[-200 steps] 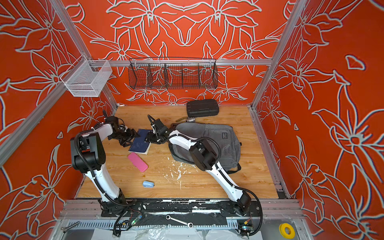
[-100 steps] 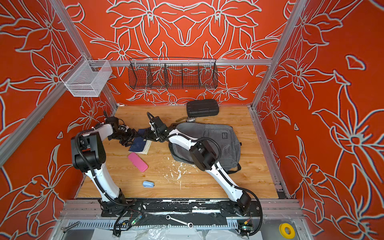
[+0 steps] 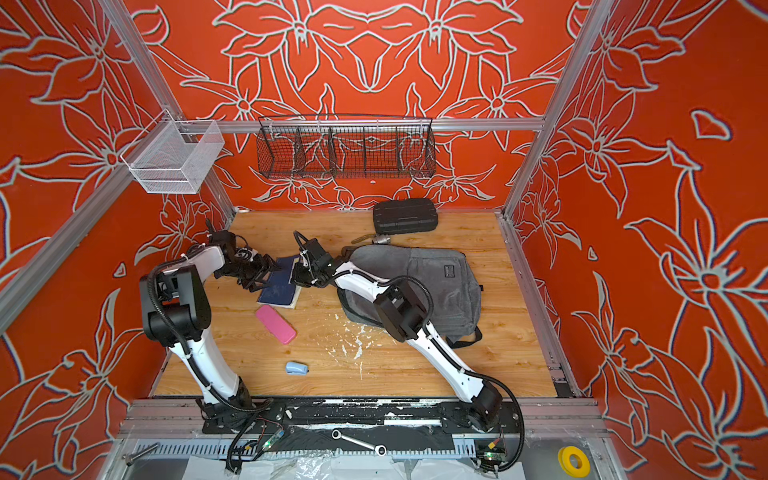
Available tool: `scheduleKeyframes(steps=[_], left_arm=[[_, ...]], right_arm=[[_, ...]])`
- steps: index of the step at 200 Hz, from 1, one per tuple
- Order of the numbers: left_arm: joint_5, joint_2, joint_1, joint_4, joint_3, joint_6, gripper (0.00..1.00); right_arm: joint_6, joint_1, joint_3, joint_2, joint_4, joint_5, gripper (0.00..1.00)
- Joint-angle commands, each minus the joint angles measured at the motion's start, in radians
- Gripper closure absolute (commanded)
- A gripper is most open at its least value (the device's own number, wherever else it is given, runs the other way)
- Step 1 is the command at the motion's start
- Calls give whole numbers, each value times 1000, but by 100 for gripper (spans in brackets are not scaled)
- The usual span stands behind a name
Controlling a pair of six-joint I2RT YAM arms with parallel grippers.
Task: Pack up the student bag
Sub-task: 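Lift the second book upright with both grippers, opening its cover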
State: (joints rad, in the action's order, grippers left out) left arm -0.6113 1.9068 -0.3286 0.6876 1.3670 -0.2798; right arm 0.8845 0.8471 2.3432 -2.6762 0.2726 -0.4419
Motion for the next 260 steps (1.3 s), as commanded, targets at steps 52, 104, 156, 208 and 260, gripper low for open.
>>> scheduleKeyframes(steps=[52,104,156,208,260], left_arm=[[10,29,-39,141,170,173,16],[-251,55,-105,12,55,125,16],[-478,145,-105,-141,-5,81,17],[-594,193,-82,-161,11,123,26],[-656,227,-57,-177,15,124,50]], right_arm=[[-40,-67,-45,115,-86,-180,100],[-82,-102,88,119,19,-310,100],[-101,-125,133,133,87,-384,100],[-73,-126,115,135,72,-422,100],[-19,-126,97,116,13,-462,100]])
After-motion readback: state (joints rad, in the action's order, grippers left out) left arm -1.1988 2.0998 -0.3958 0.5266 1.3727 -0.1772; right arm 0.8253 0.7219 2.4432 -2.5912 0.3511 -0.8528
